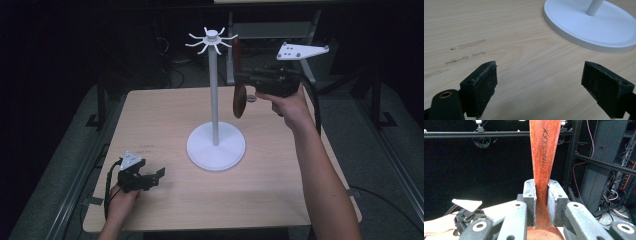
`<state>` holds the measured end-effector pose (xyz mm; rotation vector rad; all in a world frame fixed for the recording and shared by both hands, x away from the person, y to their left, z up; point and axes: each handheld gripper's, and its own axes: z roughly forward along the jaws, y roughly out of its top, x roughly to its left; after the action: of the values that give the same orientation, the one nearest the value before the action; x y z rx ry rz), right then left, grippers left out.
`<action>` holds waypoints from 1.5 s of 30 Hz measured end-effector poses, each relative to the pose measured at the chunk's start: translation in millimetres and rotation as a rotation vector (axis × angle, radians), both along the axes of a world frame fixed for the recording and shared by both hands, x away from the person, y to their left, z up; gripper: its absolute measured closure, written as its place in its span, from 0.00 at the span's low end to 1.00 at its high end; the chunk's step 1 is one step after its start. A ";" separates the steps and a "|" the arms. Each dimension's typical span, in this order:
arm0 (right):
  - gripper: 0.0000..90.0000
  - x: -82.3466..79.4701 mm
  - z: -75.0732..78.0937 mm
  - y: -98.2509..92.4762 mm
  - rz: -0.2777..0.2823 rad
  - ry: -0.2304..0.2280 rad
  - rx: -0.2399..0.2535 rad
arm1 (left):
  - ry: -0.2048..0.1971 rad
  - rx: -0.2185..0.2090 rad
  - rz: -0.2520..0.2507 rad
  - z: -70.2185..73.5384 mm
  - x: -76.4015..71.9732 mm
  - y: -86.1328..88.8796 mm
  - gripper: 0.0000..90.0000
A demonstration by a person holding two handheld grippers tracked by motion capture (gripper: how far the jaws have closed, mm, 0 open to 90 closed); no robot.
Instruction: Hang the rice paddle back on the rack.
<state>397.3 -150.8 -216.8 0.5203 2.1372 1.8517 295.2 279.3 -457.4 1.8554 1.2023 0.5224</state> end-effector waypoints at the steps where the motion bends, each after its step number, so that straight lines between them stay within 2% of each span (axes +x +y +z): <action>1: 0.86 0.5 0.2 0.8 -0.002 0.003 -0.002 | -0.001 0.002 -0.001 0.1 -0.1 0.4 0.14; 16: 0.86 9.0 -3.4 13.2 0.009 0.018 -0.019 | 0.004 -0.013 0.014 -0.5 -0.4 1.4 0.14; 22: 0.81 7.1 -3.7 9.2 0.011 0.013 -0.040 | 0.001 -0.004 0.024 -0.3 -2.6 5.0 0.14; 26: 0.75 1.4 -4.8 3.0 0.000 0.011 -0.057 | 0.001 -0.002 0.027 0.3 -2.1 5.7 0.14; 34: 0.64 -12.4 -16.6 -16.4 -0.041 0.029 -0.055 | 0.003 0.007 0.010 -1.0 -1.7 2.5 0.14; 45: 0.53 -24.5 -49.4 -44.8 -0.134 0.085 -0.098 | 0.003 0.004 0.019 -1.4 -2.3 3.1 0.14</action>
<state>372.8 -195.6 -266.2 0.7132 2.1753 1.6730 292.9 282.5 -458.7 1.8501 1.2230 0.5327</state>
